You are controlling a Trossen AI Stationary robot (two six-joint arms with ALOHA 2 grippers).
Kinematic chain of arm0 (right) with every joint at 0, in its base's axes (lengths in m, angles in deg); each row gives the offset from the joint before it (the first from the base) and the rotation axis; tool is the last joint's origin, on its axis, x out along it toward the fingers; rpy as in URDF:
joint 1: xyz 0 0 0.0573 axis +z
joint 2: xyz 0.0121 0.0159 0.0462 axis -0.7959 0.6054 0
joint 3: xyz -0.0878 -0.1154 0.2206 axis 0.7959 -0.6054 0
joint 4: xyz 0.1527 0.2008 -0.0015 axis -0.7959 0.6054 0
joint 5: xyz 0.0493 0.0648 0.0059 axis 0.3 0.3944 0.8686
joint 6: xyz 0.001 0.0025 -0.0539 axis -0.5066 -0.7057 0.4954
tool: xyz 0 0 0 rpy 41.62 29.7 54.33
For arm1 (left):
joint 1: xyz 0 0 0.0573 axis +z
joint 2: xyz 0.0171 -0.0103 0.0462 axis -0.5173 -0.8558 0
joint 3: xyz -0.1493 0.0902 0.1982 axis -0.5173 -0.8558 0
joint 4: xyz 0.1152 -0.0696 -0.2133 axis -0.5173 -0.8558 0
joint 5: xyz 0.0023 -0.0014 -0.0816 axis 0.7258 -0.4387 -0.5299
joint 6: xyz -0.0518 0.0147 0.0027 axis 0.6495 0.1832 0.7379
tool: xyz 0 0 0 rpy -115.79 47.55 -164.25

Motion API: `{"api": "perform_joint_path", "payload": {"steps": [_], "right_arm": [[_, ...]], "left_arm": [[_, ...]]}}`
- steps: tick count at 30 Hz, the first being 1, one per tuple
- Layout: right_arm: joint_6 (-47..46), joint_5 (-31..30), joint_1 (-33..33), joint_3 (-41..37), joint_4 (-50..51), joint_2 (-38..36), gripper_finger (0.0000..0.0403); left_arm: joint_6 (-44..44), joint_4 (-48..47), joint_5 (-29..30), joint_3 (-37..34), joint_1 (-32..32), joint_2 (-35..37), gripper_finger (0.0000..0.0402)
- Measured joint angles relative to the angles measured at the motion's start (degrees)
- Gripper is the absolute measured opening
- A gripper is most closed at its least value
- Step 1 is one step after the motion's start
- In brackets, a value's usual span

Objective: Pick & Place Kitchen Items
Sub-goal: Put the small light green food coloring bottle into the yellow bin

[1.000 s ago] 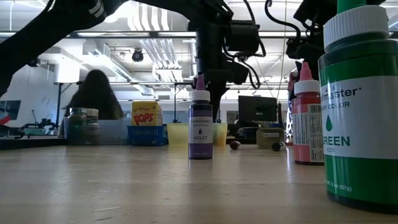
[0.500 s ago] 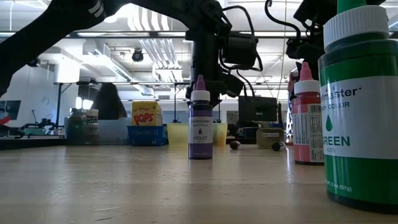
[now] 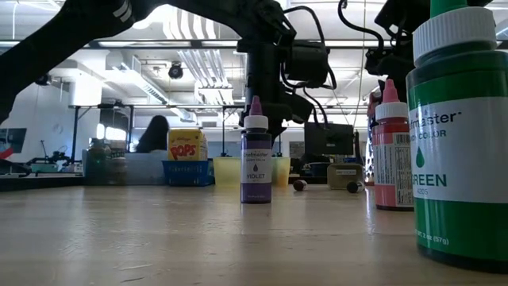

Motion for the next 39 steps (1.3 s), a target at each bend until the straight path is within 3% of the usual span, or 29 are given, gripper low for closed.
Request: {"api": "perform_joint_path", "payload": {"steps": [7, 12, 22, 39], "right_arm": [[0.0, 0.0, 0.0, 0.0, 0.0, 0.0, 0.0221], [0.0, 0.01, 0.0, 0.0, 0.0, 0.0, 0.0222], [0.0, -0.01, 0.0, 0.0, 0.0, 0.0, 0.0256], [0.0, 0.01, 0.0, 0.0, 0.0, 0.0, 0.0318]], "left_arm": [[-0.37, -0.4, 0.05, 0.14, 0.0, 0.02, 0.0248], [-0.67, -0.57, 0.09, 0.16, 0.0, 0.02, 0.0217], [-1.35, -0.08, -0.07, -0.11, 0.0, 0.09, 0.0146], [-2.59, 0.46, -0.26, -0.67, 0.0, 0.09, 0.0101]]}}
